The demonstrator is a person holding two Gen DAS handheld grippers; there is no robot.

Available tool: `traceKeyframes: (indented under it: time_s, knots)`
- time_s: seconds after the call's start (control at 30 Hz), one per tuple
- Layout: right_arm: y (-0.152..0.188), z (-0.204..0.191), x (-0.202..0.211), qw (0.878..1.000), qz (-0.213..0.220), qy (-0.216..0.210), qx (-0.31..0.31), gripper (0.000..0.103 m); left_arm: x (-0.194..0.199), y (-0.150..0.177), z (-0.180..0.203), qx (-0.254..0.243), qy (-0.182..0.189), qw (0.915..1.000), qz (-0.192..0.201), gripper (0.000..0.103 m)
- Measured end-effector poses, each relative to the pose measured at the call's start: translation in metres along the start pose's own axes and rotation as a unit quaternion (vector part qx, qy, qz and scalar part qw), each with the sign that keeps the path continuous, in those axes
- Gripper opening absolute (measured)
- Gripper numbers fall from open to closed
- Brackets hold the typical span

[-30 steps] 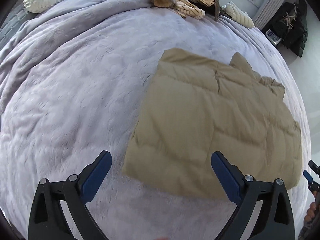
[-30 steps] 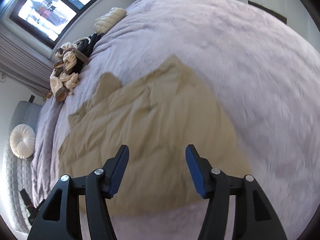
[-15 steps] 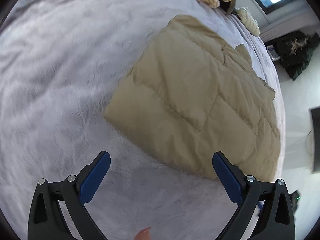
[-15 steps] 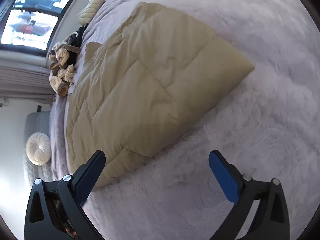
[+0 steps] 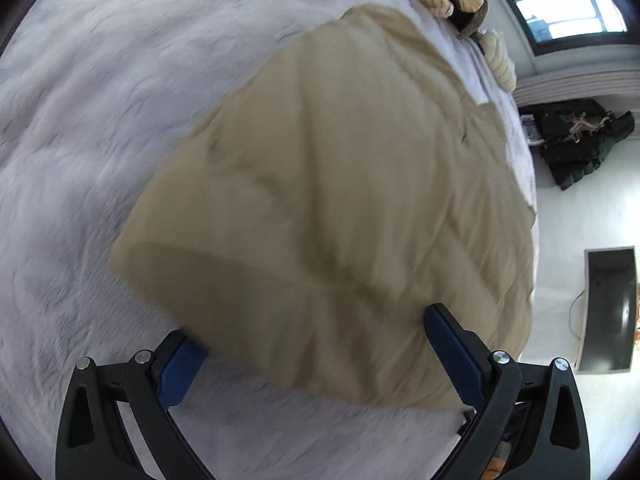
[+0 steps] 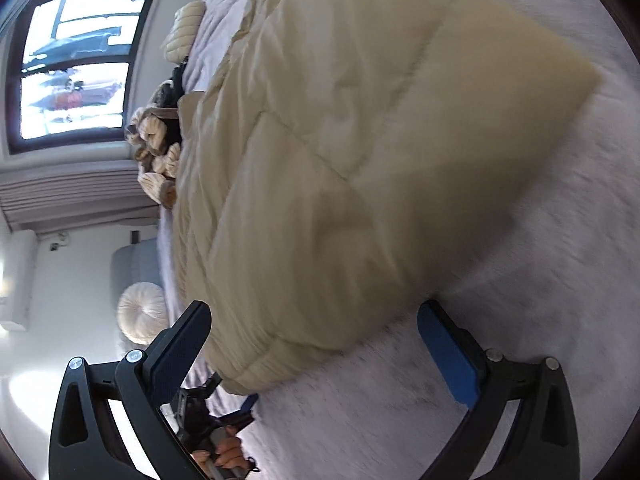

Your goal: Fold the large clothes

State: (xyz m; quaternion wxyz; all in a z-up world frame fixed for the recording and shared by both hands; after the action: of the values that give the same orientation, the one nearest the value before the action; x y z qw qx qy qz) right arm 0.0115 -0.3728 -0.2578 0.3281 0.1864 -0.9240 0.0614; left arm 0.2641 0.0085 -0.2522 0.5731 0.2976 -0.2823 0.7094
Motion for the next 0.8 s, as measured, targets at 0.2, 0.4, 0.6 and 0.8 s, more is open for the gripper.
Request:
traceKeyframes:
  time_s: [0.2,0.4,0.6,0.8]
  knots:
    - [-0.019,-0.006,-0.030,0.999,-0.004,-0.048,-0.021,0.103,-0.017,-0.022,-0.002,0.011,-0.003,0.9997,0.022,0.102]
    - [-0.027,-0.006,-0.047,0.997,-0.001,-0.068,-0.040,0.103,-0.023,-0.030,-0.002,0.010,-0.021,0.9991,0.036,0.102]
    - [-0.022,-0.002,-0.044,0.996,-0.009,-0.047,-0.069,0.082,-0.008,-0.032,0.003,0.007,0.016,0.9987,0.048,0.034]
    - [-0.012,-0.004,-0.039,0.993,0.000,-0.087,-0.083,0.033,0.015,-0.031,0.028,-0.042,0.044,0.9964,0.059,0.016]
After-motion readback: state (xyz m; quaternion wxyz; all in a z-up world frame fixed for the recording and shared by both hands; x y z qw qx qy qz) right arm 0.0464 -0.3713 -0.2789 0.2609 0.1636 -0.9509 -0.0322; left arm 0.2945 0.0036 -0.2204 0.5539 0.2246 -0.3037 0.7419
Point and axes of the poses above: each gripper's, at about its wrist camera, not at the fingertips, and x roughly against the way its jaws point, z to its right, y to its underside, the point moved 2 cm from there along -x, roughly the way its jaws point, and after that the axes turned 4 degrees about y, right-handed, at the moved point
